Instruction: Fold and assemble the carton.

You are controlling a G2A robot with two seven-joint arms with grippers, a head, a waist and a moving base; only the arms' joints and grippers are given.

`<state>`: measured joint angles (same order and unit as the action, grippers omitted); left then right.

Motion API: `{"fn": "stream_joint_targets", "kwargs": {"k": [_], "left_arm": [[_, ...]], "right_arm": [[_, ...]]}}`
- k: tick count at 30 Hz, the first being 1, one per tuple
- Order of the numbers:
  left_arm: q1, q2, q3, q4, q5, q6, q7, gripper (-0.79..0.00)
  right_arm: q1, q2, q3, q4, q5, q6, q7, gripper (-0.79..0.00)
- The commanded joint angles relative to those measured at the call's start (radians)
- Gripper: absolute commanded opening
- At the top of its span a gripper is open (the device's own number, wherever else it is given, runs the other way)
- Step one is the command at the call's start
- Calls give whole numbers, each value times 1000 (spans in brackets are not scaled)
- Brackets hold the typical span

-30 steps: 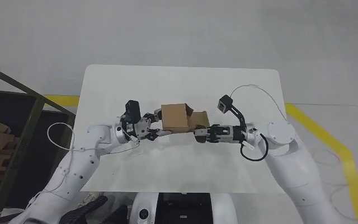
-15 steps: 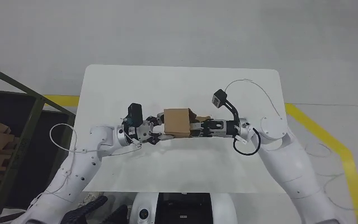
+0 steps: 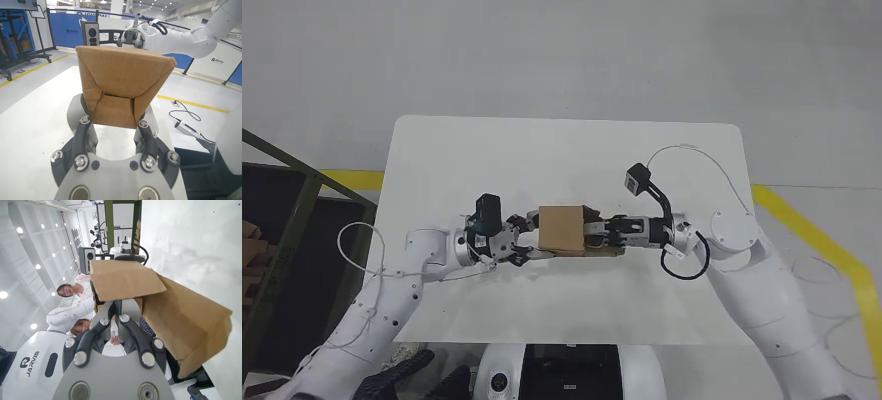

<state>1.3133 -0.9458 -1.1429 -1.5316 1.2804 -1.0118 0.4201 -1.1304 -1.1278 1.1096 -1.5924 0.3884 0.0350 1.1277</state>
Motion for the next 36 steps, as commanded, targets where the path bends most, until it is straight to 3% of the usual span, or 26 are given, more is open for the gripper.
{"fn": "stream_joint_targets", "kwargs": {"k": [1, 8, 11, 17, 28, 36], "left_arm": [[6, 2, -5, 2, 21, -1, 18, -406], [20, 5, -29, 3, 53, 4, 71, -425], [24, 5, -31, 1, 60, 4, 85, -474], [26, 5, -31, 0, 64, 4, 94, -474], [26, 5, -31, 0, 64, 4, 94, -505], [26, 5, -31, 0, 64, 4, 94, -496]], "right_arm": [[-8, 3, 8, -4, -3, 2, 5, -785], [-59, 29, 102, -59, -12, 23, 27, -785], [-82, 39, 145, -80, -19, 33, 23, -785], [-95, 48, 176, -89, -17, 36, 20, -785], [-27, 33, 101, -10, -29, -38, -70, -785], [43, 10, -21, -22, -7, -50, -38, -785]]}}
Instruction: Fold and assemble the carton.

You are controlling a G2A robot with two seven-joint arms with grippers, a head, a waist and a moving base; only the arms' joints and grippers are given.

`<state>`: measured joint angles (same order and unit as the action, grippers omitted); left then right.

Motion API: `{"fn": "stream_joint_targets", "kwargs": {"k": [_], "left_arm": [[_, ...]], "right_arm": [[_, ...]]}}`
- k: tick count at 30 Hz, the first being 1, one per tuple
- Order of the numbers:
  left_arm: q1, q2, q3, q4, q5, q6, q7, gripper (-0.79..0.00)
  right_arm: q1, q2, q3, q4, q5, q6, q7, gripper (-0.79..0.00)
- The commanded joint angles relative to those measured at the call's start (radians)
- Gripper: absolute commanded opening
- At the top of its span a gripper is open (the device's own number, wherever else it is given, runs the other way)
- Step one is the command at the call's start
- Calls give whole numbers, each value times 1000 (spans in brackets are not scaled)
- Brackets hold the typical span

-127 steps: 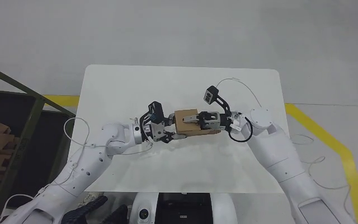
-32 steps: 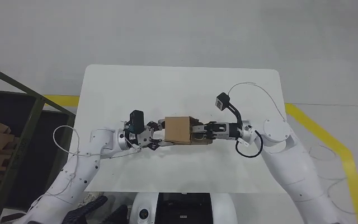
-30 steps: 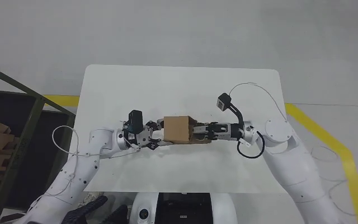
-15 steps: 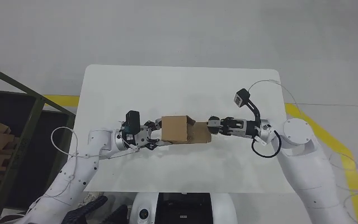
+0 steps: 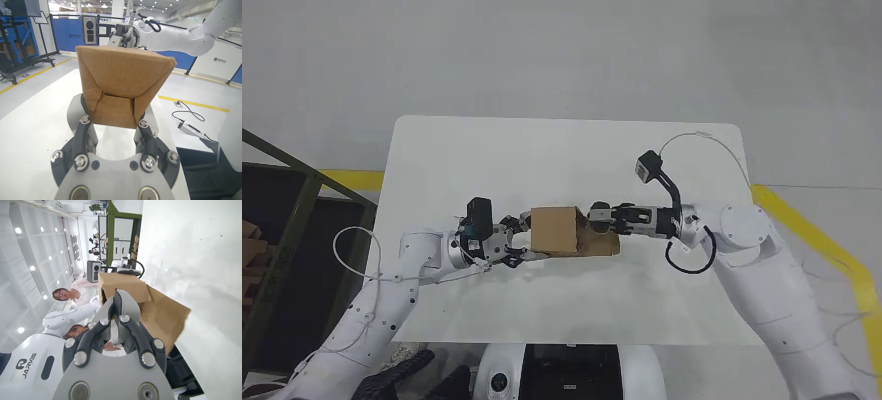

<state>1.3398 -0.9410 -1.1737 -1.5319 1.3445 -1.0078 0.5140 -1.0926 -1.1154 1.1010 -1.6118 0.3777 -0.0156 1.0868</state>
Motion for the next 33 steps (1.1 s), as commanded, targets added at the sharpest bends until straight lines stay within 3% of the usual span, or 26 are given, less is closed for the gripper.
{"fn": "stream_joint_targets", "kwargs": {"k": [1, 8, 13, 20, 23, 27, 33], "left_arm": [[0, 0, 0, 0, 0, 0, 0, -486], [0, 0, 0, 0, 0, 0, 0, -471], [0, 0, 0, 0, 0, 0, 0, -471], [0, 0, 0, 0, 0, 0, 0, -474], [0, 0, 0, 0, 0, 0, 0, -483], [0, 0, 0, 0, 0, 0, 0, -489], [0, 0, 0, 0, 0, 0, 0, -508]], "right_arm": [[11, -5, -24, -4, 14, 0, 8, -785], [53, -20, -88, 26, 28, 4, 14, -785], [37, -4, -18, 56, 16, 16, 2, -785], [-152, 54, 226, -31, -56, 105, -40, -785], [-236, 68, 270, -75, -58, 181, -8, -785], [-285, 72, 247, -62, -71, 228, 6, -785], [-280, 52, 150, 15, 16, 164, -19, -785]]}}
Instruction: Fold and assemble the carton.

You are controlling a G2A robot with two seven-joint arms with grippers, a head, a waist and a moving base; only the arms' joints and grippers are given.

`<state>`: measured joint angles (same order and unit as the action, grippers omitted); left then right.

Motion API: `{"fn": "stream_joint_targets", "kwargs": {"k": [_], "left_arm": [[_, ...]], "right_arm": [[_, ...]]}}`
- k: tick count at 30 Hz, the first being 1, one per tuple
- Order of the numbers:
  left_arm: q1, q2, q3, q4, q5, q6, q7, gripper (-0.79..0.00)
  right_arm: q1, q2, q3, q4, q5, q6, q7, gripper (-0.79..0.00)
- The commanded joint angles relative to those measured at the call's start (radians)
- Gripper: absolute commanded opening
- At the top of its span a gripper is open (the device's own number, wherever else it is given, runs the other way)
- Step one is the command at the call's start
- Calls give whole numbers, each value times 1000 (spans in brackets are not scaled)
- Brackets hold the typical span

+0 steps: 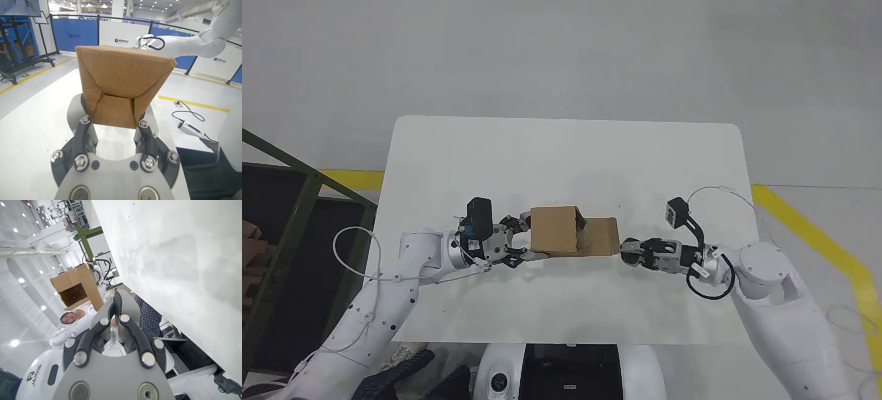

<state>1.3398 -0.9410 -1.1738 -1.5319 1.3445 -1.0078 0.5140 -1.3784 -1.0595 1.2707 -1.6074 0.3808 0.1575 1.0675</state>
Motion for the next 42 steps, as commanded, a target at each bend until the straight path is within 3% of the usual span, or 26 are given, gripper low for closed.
{"fn": "stream_joint_targets", "kwargs": {"k": [1, 10, 28, 30, 33, 42], "left_arm": [[0, 0, 0, 0, 0, 0, 0, -508], [0, 0, 0, 0, 0, 0, 0, -496], [0, 0, 0, 0, 0, 0, 0, -474], [0, 0, 0, 0, 0, 0, 0, -471], [0, 0, 0, 0, 0, 0, 0, -471], [0, 0, 0, 0, 0, 0, 0, -465]], "right_arm": [[12, -8, -39, 20, 35, -24, 2, -785], [81, -32, -98, 51, 139, -169, -21, -785], [157, -40, -134, 11, 145, -149, 5, -785], [159, -37, -128, 0, 138, -137, 9, -730], [161, -34, -119, -16, 128, -128, 15, -563], [170, -28, -111, -45, 99, -107, 18, -566]]}}
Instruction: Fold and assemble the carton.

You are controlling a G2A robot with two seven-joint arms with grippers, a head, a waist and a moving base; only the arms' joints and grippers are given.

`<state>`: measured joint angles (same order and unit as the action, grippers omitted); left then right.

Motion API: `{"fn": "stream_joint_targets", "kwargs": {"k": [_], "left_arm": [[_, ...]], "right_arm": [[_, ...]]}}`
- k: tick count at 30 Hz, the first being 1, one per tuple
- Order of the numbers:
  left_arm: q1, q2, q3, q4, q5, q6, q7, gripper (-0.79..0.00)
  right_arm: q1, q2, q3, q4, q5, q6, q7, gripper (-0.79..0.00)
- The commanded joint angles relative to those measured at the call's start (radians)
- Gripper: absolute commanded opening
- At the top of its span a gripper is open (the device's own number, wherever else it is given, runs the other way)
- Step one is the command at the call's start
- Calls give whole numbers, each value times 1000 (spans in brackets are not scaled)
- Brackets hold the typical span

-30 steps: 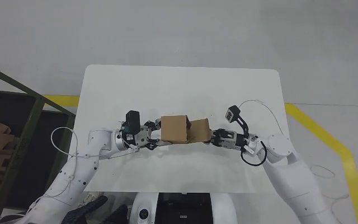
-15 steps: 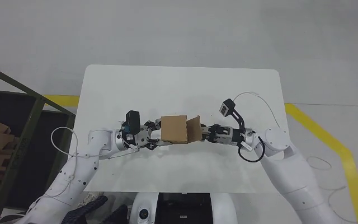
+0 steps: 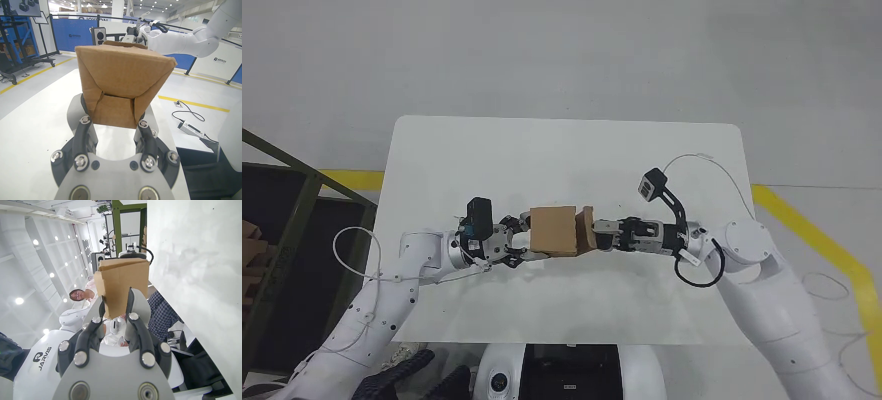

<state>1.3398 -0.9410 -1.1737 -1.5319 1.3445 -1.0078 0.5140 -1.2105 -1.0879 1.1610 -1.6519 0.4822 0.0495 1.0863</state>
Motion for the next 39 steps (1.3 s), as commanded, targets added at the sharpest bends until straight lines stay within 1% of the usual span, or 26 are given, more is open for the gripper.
{"fn": "stream_joint_targets", "kwargs": {"k": [1, 6, 11, 19, 28, 39], "left_arm": [[0, 0, 0, 0, 0, 0, 0, -462], [0, 0, 0, 0, 0, 0, 0, -456], [0, 0, 0, 0, 0, 0, 0, -459], [0, 0, 0, 0, 0, 0, 0, -446], [0, 0, 0, 0, 0, 0, 0, -446], [0, 0, 0, 0, 0, 0, 0, -446]], "right_arm": [[5, 0, -3, -1, -6, 0, -1, -566], [19, 2, -6, -8, -35, 18, 0, -563], [34, 5, -13, -17, -63, 46, 5, -582], [65, 7, -23, -46, -94, 78, 6, -585], [112, 5, -55, -51, -127, 113, 4, -631], [144, 3, -83, -69, -142, 147, -4, -625]]}}
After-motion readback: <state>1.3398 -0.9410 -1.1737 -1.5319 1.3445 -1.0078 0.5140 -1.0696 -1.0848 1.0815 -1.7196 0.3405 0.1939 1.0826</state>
